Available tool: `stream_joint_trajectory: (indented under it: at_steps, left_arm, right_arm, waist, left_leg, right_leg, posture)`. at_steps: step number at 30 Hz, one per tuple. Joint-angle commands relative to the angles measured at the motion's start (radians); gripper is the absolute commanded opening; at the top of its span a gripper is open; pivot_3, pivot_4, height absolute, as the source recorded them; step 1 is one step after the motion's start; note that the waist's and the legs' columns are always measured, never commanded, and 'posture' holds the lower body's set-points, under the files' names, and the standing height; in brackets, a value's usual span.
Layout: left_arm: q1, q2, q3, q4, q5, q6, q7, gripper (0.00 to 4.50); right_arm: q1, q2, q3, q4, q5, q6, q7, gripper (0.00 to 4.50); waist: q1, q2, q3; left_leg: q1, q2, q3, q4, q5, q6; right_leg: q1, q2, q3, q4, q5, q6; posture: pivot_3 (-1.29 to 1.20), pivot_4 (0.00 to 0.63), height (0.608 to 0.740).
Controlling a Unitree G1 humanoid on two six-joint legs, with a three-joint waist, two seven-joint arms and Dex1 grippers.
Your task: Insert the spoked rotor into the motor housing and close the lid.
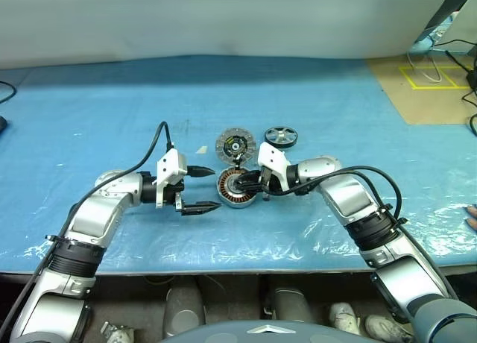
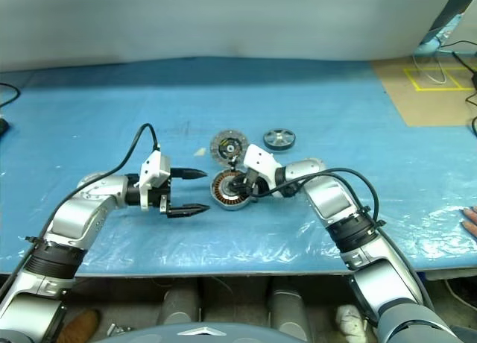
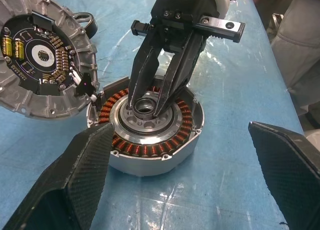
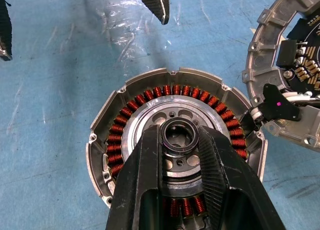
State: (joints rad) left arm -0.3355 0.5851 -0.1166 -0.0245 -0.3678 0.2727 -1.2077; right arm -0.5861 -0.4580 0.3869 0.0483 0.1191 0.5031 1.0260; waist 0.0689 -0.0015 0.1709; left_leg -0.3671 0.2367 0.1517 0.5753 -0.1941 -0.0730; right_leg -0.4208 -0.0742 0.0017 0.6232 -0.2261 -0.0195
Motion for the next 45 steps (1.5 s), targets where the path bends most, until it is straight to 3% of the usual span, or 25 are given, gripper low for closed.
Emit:
stream_joint_trajectory:
  at_steps: [1,4,10,22,25,31,45]
  left_arm:
    - [-0.008,0.002,0.003,-0.002,0.001,-0.023,-0.004,4.5]
    - [-0.009,0.003,0.002,0.004,0.003,-0.029,-0.005,4.5]
    - [-0.008,0.003,0.004,0.012,0.001,-0.031,-0.006,4.5]
    - [-0.018,-0.003,0.001,0.039,0.002,-0.045,-0.015,4.5]
    - [-0.022,-0.006,-0.003,0.042,0.005,-0.046,-0.015,4.5]
    - [-0.029,-0.009,-0.016,0.018,0.006,-0.025,-0.009,4.5]
    - [-0.032,-0.005,-0.019,-0.019,0.0,0.017,0.001,4.5]
  right_arm:
    - [-0.003,0.003,0.013,0.006,-0.014,-0.011,0.007,0.64]
    - [-0.004,0.004,0.023,0.021,-0.03,-0.032,0.004,0.64]
    - [0.009,0.003,-0.001,0.014,0.0,-0.025,0.026,2.63]
    - [-0.028,0.034,-0.139,-0.035,0.11,0.04,-0.013,2.63]
    - [-0.039,0.056,-0.191,-0.026,0.16,0.073,-0.028,2.07]
    - [0.01,0.048,-0.123,-0.036,0.112,0.061,-0.033,0.09]
    - [0.026,0.011,-0.023,-0.008,0.033,0.023,-0.016,0.03]
  waist:
    - [0.0,0.0,0.0]
    - [0.0,0.0,0.0]
    - [0.0,0.0,0.0]
    - [0.0,0.0,0.0]
    - [0.0,0.0,0.0]
    - [0.0,0.0,0.0]
    - [0.0,0.0,0.0]
  left_leg:
    - [0.0,0.0,0.0,0.0,0.0,0.0]
    - [0.0,0.0,0.0,0.0,0.0,0.0]
    - [0.0,0.0,0.0,0.001,0.0,0.0]
    - [0.0,0.0,0.0,0.001,0.0,0.0]
    - [0.0,0.0,0.0,0.001,0.0,0.0]
    - [-0.001,0.0,0.0,0.001,0.0,0.0]
    - [-0.001,0.0,0.0,0.0,0.0,0.0]
  right_leg:
    - [0.0,0.0,0.0,0.0,0.0,0.0]
    - [0.0,0.0,0.0,0.0,0.0,0.0]
    - [0.0,0.0,0.0,0.001,0.0,0.0]
    - [0.0,0.0,0.0,0.0,0.0,0.0]
    - [0.0,0.0,0.0,0.001,0.0,0.0]
    - [0.0,0.0,0.0,0.0,0.0,0.0]
    - [-0.001,0.0,0.0,0.0,0.0,0.0]
  posture:
    - [0.0,0.15,0.74]
    - [0.0,0.15,0.74]
    - [0.0,0.15,0.74]
    - [0.0,0.15,0.74]
    - [0.0,0.15,0.74]
    - [0.0,0.15,0.74]
    - [0.0,0.15,0.74]
